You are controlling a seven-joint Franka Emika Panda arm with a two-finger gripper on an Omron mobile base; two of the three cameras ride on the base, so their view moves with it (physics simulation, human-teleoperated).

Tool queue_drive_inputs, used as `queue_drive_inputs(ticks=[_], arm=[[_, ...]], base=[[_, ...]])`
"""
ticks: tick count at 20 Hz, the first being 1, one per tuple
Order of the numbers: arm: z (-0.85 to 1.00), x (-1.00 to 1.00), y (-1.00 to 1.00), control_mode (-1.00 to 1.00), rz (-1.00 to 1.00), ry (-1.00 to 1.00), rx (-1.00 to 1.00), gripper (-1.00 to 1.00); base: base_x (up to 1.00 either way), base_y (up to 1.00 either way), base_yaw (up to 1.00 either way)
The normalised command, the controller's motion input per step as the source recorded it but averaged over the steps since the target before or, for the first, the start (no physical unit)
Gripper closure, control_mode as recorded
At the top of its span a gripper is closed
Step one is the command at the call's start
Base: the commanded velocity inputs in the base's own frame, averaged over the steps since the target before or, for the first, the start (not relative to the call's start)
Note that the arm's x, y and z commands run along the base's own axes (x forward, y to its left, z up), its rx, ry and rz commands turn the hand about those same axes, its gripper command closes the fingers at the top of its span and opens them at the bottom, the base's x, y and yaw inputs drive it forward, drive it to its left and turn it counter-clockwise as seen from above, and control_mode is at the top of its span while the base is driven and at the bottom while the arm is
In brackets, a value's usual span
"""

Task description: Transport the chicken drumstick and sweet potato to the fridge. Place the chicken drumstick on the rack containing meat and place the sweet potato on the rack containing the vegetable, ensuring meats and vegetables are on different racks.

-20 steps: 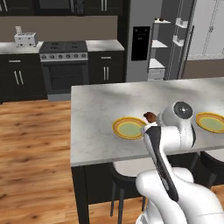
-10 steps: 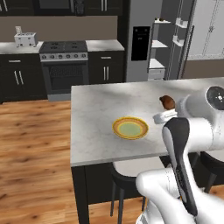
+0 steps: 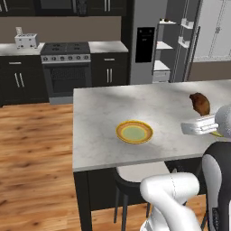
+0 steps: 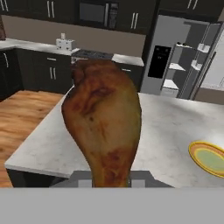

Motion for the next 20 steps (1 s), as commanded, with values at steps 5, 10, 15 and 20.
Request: queue_drive_inputs(ticks=[5,10,15,20], arm=[[0.15,-0.34,0.0,1.0,0.0,-0.03,0.02,1.0],[0.0,0.0,0.0,1.0,0.0,0.0,0.0,1.0],[0.0,0.0,0.0,1.0,0.0,0.0,0.0,1.0],[0.0,0.0,0.0,1.0,0.0,0.0,0.0,1.0]], base=[[-0.25,0.0,0.0],[-0.92,0.5,0.0],[-0.88,1.0,0.0],[-0.37,1.0,-0.01]])
